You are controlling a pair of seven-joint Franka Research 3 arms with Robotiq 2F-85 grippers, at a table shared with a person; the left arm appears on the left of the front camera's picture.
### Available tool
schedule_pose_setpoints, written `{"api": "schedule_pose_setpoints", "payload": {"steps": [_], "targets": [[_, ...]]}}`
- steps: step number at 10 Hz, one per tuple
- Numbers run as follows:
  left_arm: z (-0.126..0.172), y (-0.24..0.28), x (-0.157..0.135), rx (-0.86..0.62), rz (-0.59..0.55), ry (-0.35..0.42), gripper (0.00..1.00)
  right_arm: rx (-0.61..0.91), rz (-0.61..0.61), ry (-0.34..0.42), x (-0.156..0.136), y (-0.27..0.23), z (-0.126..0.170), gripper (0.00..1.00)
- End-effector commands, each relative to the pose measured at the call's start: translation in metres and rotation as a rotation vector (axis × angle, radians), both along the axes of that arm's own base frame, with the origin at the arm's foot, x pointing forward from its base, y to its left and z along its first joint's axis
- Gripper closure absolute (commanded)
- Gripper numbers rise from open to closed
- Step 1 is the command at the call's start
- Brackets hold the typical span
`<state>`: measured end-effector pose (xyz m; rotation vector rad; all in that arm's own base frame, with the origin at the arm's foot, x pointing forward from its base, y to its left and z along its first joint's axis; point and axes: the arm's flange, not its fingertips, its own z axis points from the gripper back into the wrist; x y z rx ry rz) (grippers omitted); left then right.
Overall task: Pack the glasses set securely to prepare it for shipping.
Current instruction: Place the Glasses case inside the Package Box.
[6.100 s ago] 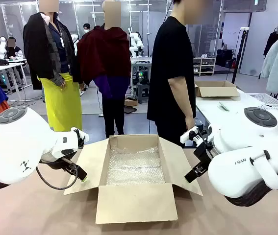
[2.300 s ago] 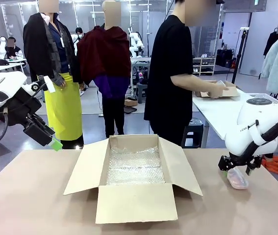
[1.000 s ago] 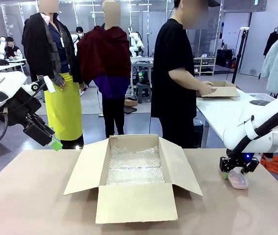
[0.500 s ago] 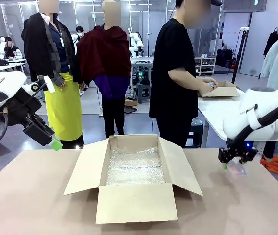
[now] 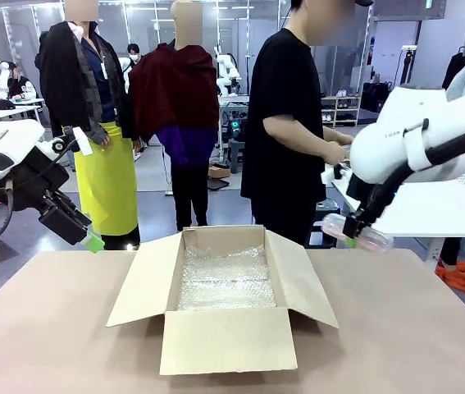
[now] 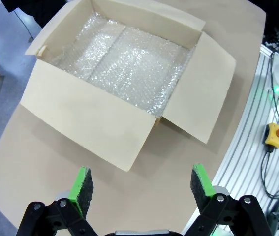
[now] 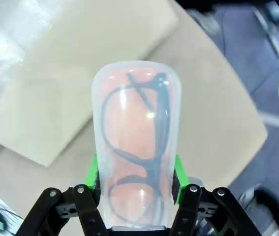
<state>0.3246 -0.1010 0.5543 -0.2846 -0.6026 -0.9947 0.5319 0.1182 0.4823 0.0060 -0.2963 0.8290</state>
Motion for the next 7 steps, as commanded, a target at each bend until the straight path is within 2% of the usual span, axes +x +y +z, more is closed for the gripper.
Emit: {"api": "schedule_pose_setpoints", "payload": {"steps": [1, 2, 3, 7], "targets": [[0.000, 0.002, 0.000, -0.003, -0.017, -0.002, 0.00, 0.040, 0.496, 0.059, 0.000, 0.026, 0.018, 0.66], [0.000, 0.002, 0.000, -0.003, -0.017, -0.002, 0.00, 0.004, 0.567, 0.064, 0.008, 0.060, 0.023, 0.66], [0.000, 0.002, 0.000, -0.003, -0.017, -0.002, 0.00, -0.021, 0.554, 0.024, 0.015, 0.093, 0.023, 0.66], [0.000, 0.002, 0.000, -0.003, -0.017, -0.002, 0.00, -0.133, 0.674, 0.023, 0.038, 0.222, -0.003, 0.66]]}}
